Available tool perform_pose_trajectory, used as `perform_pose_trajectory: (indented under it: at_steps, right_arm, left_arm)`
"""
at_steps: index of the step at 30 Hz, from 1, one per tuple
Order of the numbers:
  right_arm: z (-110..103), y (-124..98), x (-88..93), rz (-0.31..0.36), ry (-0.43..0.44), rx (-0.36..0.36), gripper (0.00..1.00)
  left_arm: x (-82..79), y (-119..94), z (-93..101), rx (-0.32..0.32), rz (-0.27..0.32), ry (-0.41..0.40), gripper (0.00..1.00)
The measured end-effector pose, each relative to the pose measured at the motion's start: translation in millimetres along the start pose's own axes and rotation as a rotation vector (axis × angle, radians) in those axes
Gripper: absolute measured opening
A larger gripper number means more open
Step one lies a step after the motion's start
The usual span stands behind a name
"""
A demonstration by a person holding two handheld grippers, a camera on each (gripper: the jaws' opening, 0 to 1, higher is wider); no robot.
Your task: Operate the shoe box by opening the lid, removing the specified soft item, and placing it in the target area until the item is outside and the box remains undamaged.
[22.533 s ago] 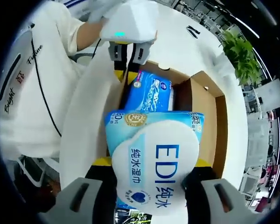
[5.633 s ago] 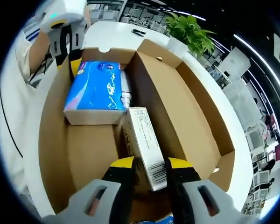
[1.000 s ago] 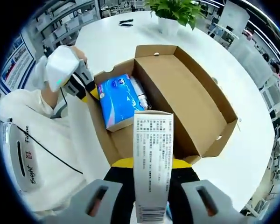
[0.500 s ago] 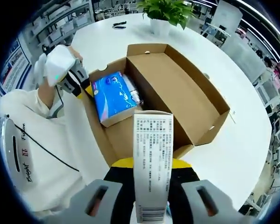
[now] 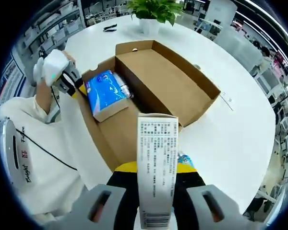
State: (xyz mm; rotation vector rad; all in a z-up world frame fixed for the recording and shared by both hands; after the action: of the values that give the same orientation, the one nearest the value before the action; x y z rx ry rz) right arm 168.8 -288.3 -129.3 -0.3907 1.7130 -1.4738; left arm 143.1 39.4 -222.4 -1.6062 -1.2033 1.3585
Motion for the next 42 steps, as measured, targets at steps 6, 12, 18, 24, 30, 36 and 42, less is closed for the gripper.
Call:
perform_pose_trajectory:
  at_steps: [6,12,18,24,30,36,42]
  right_arm:
    - [12,-2,8.1,0.016,0.031,-0.002,0.22]
    - [16,0,14.2,0.006,0.049,0.007,0.22]
    - [22,-1,24.7,-0.016,0.001,0.084,0.22]
    - [33,-11,48.0,0.021,0.101,0.085,0.22]
    - [15,-15,52.6,0.157,0.077,0.073,0.22]
    - [17,-12,66.5,0.171,0.109,0.169,0.21]
    - [24,-17,76.6,0.271,0.198,0.202,0.21]
  left_arm:
    - [-0.1,0,-0.7,0.000,-0.004,-0.002,0.06]
    - [0.3,1,-1.4,-0.002,-0.004,-0.003,0.06]
    - [1.0,1,-1.7,-0.006,0.001,-0.002,0.06]
    - [0.9,1,-2.4,-0.003,-0.001,-0.003,0.06]
    - [1.1,1,-1.6,-0.005,-0.001,-0.004,0.06]
    - [0.4,1,-1.7,-0.003,-0.017,-0.005,0.06]
    - [0.8,1,-1.4,-0.006,-0.013,-0.004,0.06]
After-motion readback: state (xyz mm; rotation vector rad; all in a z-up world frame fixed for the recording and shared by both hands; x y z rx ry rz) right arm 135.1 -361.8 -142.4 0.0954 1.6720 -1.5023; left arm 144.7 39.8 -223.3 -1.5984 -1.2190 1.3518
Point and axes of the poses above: the point that each gripper's makers call its tool centre point, and the gripper's own axes: y roughly forward along the fingers, z roughly to its right, x roughly out of its underside, the point moved 10 cm from there along -y, roughly backward along the fingers, and after that the axes turned 3 degrees about -x, right-handed, at the moved point
